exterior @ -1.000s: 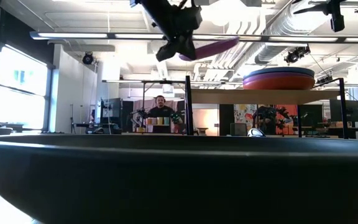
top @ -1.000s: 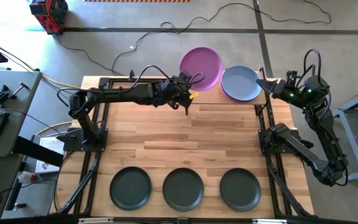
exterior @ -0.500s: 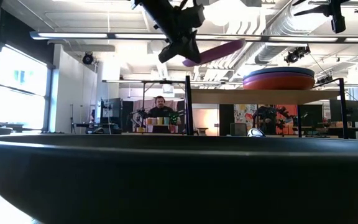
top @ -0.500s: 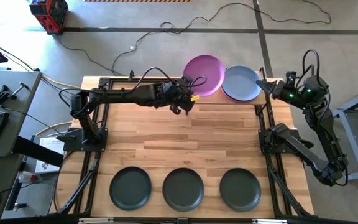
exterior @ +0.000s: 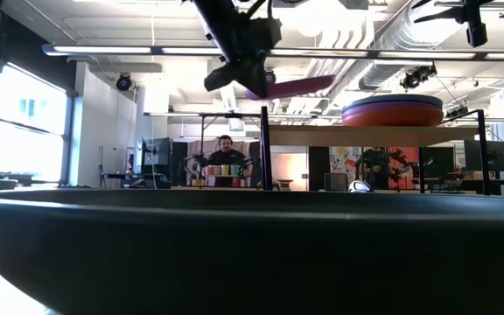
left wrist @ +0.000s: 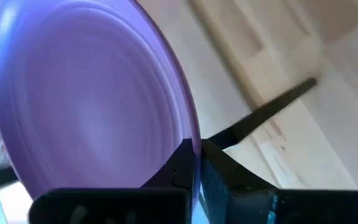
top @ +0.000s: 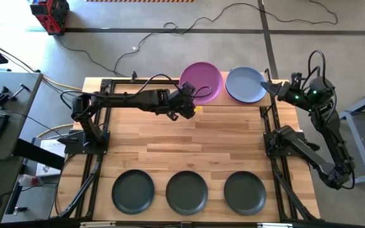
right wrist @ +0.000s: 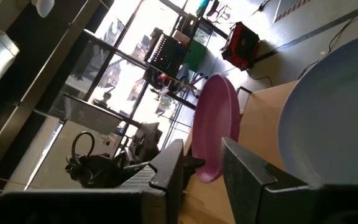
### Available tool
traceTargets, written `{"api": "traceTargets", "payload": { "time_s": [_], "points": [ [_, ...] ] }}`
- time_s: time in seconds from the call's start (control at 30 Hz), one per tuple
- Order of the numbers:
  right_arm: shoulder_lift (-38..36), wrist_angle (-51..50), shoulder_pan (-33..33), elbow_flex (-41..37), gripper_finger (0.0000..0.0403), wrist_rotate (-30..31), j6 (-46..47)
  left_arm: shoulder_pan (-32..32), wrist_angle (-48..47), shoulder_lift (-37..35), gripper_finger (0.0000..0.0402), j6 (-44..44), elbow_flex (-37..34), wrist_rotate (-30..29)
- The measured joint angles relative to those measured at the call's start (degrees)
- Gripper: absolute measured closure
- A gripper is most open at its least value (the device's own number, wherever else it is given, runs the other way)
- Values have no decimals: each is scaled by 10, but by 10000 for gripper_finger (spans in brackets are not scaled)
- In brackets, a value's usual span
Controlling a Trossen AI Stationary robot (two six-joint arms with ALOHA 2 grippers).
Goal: Place and stack plates onto a shelf
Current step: Put the violet plate on the shelf
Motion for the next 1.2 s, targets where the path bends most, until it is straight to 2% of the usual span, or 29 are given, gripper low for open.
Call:
{"api": "traceTargets", "payload": {
  "time_s": [0.13,0.27,0.5,0.67,0.87,1.0,1.2],
  "points": [
    [0,-3,0,0,311,-13,-26,0,27,-5,399,-80,0,-40],
    [2,6,0,0,311,-17,-74,10,27,-25,399,-167,0,-43],
    [56,141,8,0,311,-50,-117,35,9,-93,399,-266,0,-74],
    [124,219,50,0,311,-85,-147,55,-28,-157,399,-311,0,-96],
    [189,266,132,0,311,-85,-199,80,-65,-220,399,-370,0,-99],
    [212,275,195,0,311,-40,-226,98,-104,-247,399,-384,0,-99],
    [251,268,285,0,311,84,-250,123,-163,-268,399,-384,0,-99]
  ]
}}
